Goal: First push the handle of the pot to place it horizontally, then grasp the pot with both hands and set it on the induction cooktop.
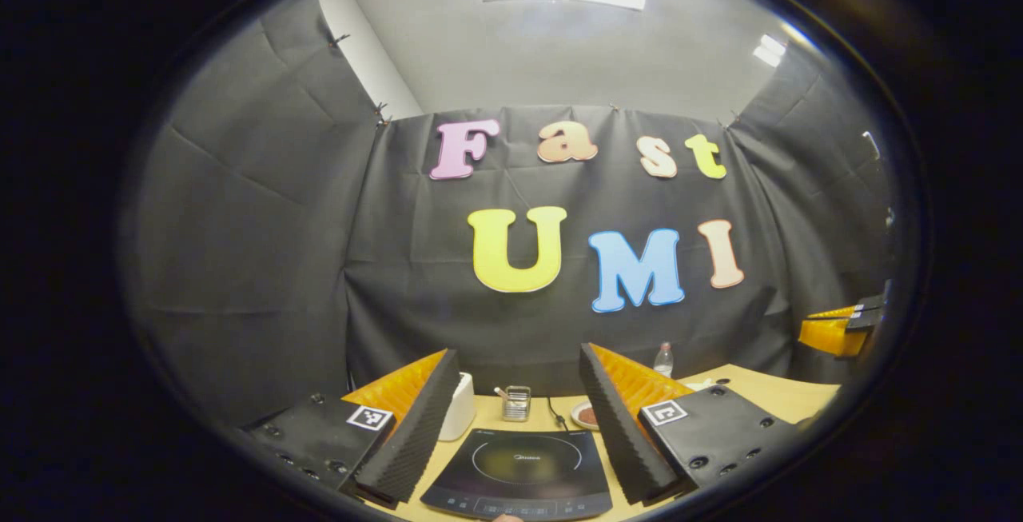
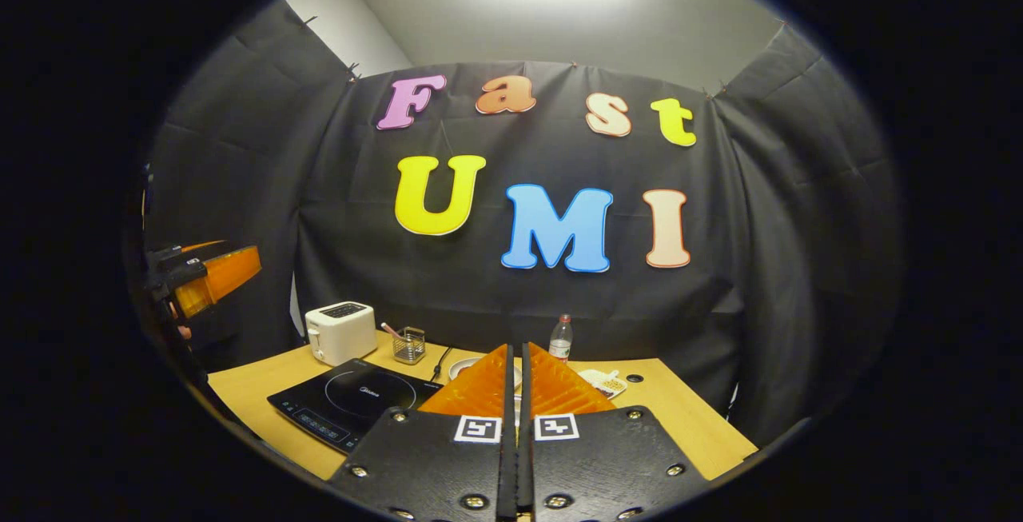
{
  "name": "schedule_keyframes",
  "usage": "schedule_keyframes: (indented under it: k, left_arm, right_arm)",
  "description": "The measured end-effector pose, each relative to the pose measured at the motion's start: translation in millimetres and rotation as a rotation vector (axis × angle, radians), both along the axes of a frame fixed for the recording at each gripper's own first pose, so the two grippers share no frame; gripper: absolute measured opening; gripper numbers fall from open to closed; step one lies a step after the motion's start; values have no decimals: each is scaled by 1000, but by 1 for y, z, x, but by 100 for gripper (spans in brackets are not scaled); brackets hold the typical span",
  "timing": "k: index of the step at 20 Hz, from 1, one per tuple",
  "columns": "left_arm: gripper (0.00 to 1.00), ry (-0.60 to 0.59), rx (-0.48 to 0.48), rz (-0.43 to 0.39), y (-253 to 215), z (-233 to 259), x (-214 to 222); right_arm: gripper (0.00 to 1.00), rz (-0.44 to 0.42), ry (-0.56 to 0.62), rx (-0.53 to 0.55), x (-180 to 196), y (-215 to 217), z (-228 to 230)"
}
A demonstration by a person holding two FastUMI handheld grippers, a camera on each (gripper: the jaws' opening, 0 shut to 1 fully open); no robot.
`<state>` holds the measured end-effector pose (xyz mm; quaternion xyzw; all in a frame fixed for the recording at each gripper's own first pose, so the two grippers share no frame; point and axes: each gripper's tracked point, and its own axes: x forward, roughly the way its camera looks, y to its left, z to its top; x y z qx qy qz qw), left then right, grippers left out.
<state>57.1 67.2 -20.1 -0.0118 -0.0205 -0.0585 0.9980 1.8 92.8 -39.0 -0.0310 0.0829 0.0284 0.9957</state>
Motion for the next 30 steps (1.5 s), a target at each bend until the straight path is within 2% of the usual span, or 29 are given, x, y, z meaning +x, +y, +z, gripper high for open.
schedule_keyframes:
  k: [2,3,10,11,12,16,18,22,25,26,30]
  left_arm:
    - [98,7,4,5,-1,-2,3]
    - [100,13,10,13,-1,-4,5]
    - [100,39,21,59,-9,-13,17]
    - [97,43,22,66,-11,-15,18]
    - [100,50,21,72,-14,-18,21]
    - [100,83,34,94,-26,-29,31]
    - [93,87,39,98,-35,-29,32]
    - [92,94,55,111,-49,-30,42]
    - [93,108,66,118,-59,-33,48]
    - [100,110,74,122,-62,-34,50]
    - [98,115,92,137,-71,-35,55]
  right_arm:
    - [1,40,29,15,1,6,-11]
    - [1,64,50,20,1,9,-19]
    - [1,200,242,36,-2,16,-79]
    - [1,213,263,27,-2,14,-86]
    - [1,229,283,21,-4,12,-93]
    - [1,287,368,26,-7,9,-124]
    - [1,320,416,28,-9,5,-140]
    - [1,390,505,30,-15,1,-163]
    - [1,430,571,18,-20,-3,-183]
    - [1,440,595,14,-21,-6,-190]
    - [1,484,715,16,-29,-10,-222]
